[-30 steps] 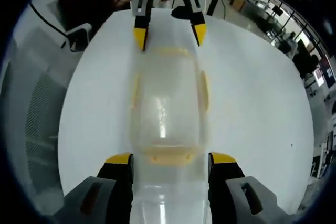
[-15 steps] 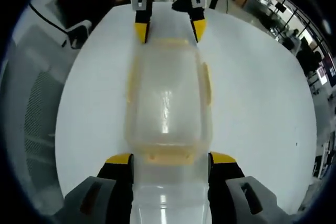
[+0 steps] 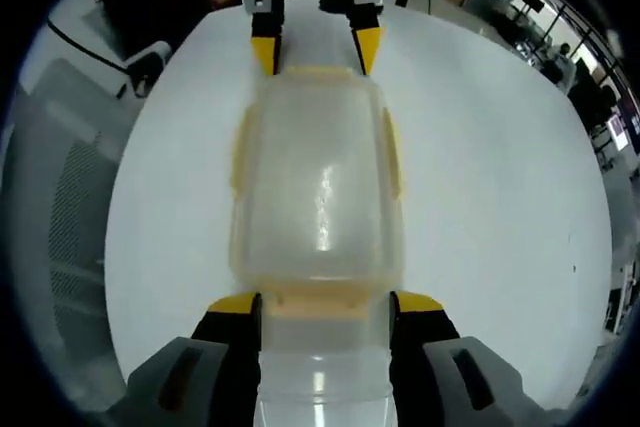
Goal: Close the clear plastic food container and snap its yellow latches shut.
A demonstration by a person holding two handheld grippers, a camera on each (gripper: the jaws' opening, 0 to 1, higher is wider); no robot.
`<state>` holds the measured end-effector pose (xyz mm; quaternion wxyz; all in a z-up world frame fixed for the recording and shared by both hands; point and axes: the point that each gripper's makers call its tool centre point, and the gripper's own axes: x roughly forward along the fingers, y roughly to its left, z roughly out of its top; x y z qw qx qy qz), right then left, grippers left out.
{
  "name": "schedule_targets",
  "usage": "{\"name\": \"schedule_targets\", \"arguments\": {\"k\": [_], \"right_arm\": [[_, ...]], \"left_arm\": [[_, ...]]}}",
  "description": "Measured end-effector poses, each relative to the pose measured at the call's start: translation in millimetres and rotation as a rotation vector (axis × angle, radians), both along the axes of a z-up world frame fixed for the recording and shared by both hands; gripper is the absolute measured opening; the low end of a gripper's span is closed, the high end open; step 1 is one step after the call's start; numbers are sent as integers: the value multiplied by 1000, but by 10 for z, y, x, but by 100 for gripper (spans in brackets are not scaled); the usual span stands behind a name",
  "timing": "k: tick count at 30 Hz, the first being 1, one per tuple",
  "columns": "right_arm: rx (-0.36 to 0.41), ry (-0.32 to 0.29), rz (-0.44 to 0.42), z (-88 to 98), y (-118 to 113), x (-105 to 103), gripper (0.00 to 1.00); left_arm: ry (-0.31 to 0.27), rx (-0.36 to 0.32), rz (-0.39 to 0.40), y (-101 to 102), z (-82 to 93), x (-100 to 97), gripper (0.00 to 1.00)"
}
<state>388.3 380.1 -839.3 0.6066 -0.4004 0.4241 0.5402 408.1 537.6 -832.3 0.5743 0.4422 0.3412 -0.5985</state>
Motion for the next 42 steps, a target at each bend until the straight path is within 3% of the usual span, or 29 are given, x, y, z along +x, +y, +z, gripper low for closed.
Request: {"name": "schedule_targets", "arguments": {"k": [5, 8, 13, 15, 19, 42], "right_arm": [[-4, 27, -22, -28, -9, -2, 46], [0, 23, 4, -13, -17, -10, 40], [1, 21, 17, -18, -17, -18, 40], [-6, 13, 70, -15, -11, -53, 39], [-5, 22, 55, -12, -9, -49, 39], [-25, 30, 38, -18, -4, -37, 38]], "left_arm": [[8, 2, -5, -1, -6, -6, 46], [17, 2, -3, -3, -8, -8, 46], [27, -5, 4, 8, -14, -13, 45], [63, 14, 27, 51, -33, -63, 39], [46, 4, 3, 24, -32, -37, 39], [75, 7, 0, 6, -37, -47, 39]]}}
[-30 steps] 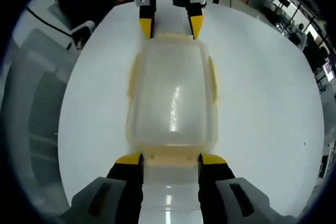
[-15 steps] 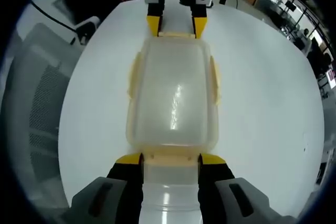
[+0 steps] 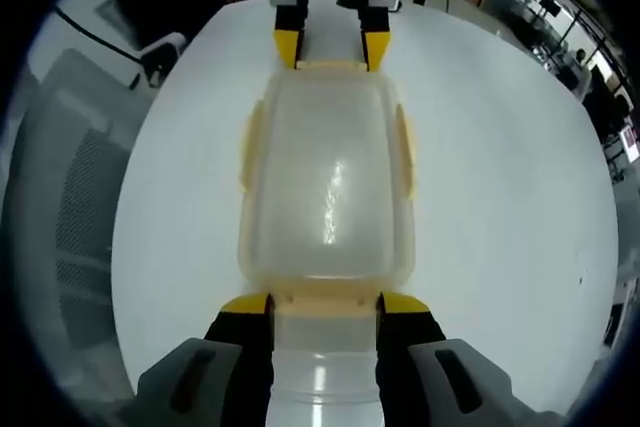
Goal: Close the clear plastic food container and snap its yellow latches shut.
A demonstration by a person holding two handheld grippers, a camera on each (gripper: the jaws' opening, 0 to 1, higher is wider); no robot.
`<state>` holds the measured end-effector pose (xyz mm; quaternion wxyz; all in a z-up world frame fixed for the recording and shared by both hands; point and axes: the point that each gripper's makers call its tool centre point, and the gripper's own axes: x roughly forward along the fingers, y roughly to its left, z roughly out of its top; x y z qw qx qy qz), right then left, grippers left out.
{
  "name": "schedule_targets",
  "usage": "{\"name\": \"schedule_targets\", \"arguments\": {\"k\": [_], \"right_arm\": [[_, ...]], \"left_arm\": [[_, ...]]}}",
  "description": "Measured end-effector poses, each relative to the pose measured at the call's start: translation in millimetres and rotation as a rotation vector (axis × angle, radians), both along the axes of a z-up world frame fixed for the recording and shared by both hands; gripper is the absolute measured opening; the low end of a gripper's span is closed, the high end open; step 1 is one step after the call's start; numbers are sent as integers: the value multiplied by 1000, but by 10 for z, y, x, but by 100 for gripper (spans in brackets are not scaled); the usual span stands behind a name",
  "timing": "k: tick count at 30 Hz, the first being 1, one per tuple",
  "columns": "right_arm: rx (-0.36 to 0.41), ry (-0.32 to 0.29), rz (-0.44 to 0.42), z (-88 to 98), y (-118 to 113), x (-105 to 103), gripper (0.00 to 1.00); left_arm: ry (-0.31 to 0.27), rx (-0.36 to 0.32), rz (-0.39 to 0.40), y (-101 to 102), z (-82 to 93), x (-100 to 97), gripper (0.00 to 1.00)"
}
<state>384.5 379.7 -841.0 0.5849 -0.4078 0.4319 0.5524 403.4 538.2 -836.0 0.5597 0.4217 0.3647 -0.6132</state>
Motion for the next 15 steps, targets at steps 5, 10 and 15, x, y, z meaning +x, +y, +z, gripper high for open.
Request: {"name": "schedule_targets", "arguments": {"k": [5, 10, 15], "right_arm": [[1, 0, -5, 3, 1, 4, 38], [4, -1, -6, 6, 3, 8, 37], [7, -1, -1, 26, -10, -2, 38]], "left_arm": [[0, -11, 19, 9, 4, 1, 38], [-9, -1, 32, 12, 13, 6, 38], [-12, 17, 51, 8, 17, -18, 38]]}}
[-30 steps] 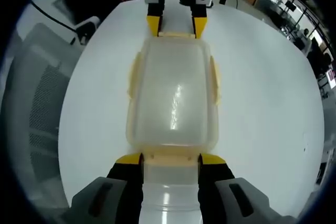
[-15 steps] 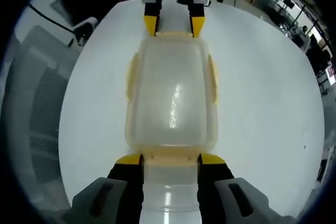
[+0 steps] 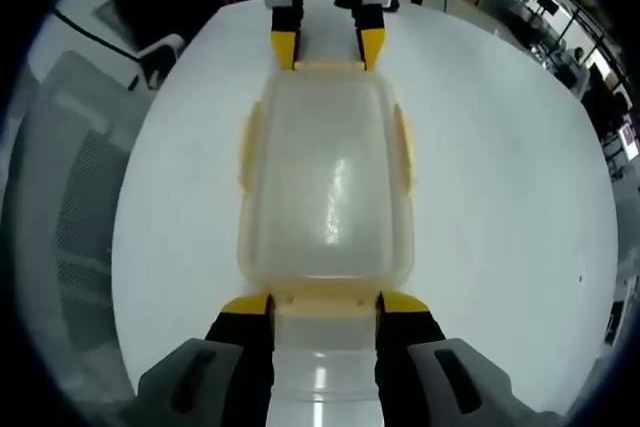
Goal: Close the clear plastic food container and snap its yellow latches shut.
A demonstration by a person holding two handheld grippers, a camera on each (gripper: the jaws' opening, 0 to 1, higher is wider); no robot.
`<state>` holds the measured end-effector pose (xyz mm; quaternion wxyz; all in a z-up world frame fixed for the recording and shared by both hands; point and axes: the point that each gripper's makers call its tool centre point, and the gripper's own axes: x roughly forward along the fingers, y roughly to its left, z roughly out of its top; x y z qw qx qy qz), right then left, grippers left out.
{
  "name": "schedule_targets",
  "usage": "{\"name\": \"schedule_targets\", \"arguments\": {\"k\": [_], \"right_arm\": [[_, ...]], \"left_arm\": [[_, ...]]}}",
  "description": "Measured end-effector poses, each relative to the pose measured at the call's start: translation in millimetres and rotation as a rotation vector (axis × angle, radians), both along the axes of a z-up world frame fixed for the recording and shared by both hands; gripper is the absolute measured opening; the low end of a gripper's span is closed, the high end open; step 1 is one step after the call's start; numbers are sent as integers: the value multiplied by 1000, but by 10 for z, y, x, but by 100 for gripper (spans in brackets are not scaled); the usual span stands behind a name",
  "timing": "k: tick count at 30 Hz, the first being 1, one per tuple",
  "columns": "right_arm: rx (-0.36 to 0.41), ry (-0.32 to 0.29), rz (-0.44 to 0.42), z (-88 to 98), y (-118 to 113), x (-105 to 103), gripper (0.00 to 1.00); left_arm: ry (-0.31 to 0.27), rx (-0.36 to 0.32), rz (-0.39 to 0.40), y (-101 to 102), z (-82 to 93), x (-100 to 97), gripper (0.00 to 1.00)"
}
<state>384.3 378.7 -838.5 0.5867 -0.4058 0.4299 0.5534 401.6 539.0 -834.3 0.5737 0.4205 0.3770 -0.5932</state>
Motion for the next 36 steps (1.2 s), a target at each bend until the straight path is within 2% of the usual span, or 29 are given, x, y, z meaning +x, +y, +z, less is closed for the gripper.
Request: {"name": "schedule_targets", "arguments": {"k": [4, 14, 20, 26, 36], "right_arm": [[-7, -8, 13, 22, -6, -40, 38], [30, -35, 3, 180, 26, -9, 38], [53, -59, 4, 335, 17, 4, 38], [59, -95, 13, 482, -18, 34, 38], [69, -105, 21, 640, -133, -10, 38]], "left_arm": [[-3, 20, 2, -13, 41, -69, 38], [-50, 28, -3, 33, 242, -31, 38], [-67, 30, 6, 23, 333, -28, 38], [-81, 19, 17, -21, 460, -19, 38], [-89, 18, 20, -136, 588, -63, 38]]}}
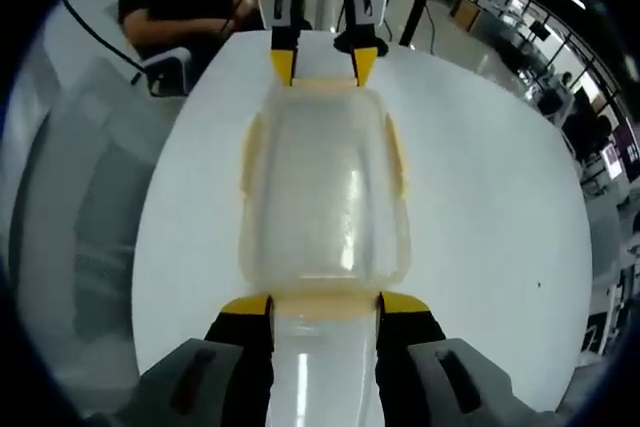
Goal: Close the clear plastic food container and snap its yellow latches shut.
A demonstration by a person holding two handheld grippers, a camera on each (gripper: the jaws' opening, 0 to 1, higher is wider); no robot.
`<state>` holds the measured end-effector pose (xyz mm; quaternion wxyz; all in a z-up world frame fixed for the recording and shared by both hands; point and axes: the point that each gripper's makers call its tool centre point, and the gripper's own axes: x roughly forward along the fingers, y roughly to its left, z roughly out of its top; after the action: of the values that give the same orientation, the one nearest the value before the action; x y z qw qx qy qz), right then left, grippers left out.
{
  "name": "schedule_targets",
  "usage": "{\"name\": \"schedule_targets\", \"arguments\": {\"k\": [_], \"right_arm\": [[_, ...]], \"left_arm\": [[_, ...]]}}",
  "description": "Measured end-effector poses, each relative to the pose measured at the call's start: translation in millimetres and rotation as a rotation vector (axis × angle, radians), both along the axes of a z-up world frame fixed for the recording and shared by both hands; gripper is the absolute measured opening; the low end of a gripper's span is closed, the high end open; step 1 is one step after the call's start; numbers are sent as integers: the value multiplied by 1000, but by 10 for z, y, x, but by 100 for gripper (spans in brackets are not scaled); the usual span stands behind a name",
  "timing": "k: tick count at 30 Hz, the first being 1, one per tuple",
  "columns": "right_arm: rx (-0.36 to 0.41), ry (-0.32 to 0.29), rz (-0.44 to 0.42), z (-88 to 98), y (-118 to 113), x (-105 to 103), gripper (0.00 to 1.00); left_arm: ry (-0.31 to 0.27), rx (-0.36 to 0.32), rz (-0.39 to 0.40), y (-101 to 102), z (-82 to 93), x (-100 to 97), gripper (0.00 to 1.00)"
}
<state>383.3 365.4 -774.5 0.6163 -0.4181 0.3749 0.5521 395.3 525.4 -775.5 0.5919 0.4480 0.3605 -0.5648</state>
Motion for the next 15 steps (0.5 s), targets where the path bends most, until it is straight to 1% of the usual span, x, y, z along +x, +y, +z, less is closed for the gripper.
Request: {"name": "schedule_targets", "arguments": {"k": [11, 15], "right_arm": [[-10, -19, -5, 73, -221, -37, 38], [-11, -21, -8, 86, -306, -54, 38]], "left_arm": [[2, 4, -12, -227, 124, -27, 38], [1, 8, -17, -312, 135, -40, 38]]}}
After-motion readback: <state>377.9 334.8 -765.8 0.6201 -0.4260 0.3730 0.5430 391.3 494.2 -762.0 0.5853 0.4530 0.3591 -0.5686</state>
